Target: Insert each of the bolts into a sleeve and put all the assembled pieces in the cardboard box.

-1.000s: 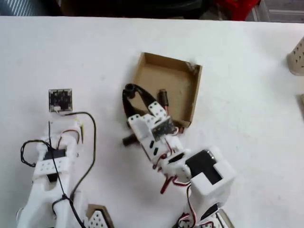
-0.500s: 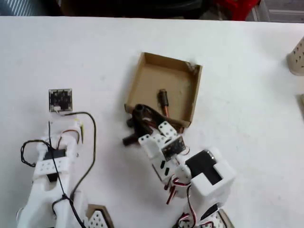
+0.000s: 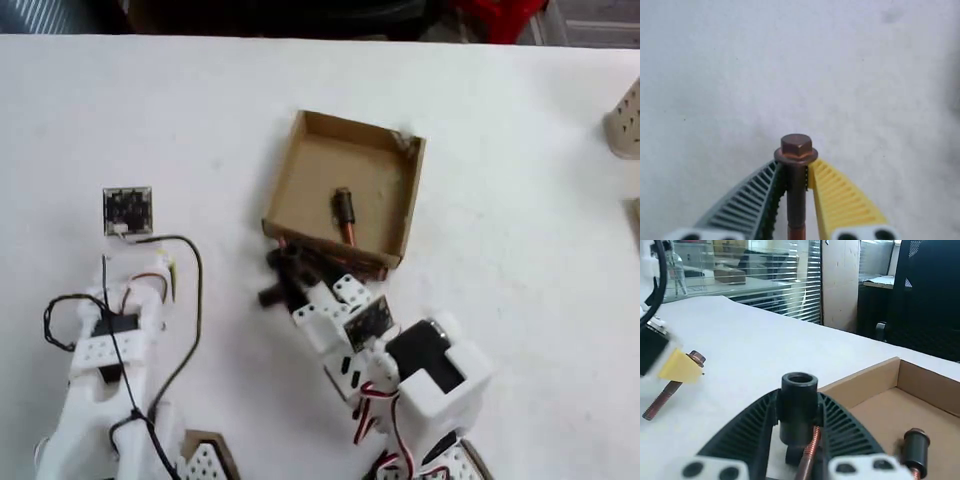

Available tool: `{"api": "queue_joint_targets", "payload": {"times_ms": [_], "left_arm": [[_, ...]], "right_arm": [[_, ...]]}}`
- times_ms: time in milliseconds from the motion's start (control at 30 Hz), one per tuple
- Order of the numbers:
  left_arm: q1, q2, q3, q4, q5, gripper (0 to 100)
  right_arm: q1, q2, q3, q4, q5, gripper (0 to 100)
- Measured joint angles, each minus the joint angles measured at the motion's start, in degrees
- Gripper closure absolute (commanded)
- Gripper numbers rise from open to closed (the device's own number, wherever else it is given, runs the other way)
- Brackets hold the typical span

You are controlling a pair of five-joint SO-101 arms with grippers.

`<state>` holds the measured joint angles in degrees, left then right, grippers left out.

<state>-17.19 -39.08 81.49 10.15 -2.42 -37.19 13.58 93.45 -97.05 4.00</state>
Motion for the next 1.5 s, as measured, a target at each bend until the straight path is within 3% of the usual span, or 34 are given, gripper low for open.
{"api": "queue_joint_targets", "payload": {"times_ms": [367,600,1100,1400,1500], "left_arm": [[0.26,0.00,0.00,-3.08,0.00,93],[7.56,0.00,0.00,-7.30,0.00,93],[14.86,0.00,0.18,-28.84,0.26,93],[21.01,0.00,9.49,-51.34,9.58,93],[21.45,0.00,10.02,-54.42,10.29,93]], "right_arm": [[0.18,0.00,0.26,-0.18,-0.44,98.2],[0.18,0.00,0.26,-0.18,-0.44,98.2],[0.18,0.00,0.26,-0.18,-0.44,98.2],[0.18,0.00,0.26,-0.18,-0.44,98.2],[0.18,0.00,0.26,-0.18,-0.44,98.2]]}}
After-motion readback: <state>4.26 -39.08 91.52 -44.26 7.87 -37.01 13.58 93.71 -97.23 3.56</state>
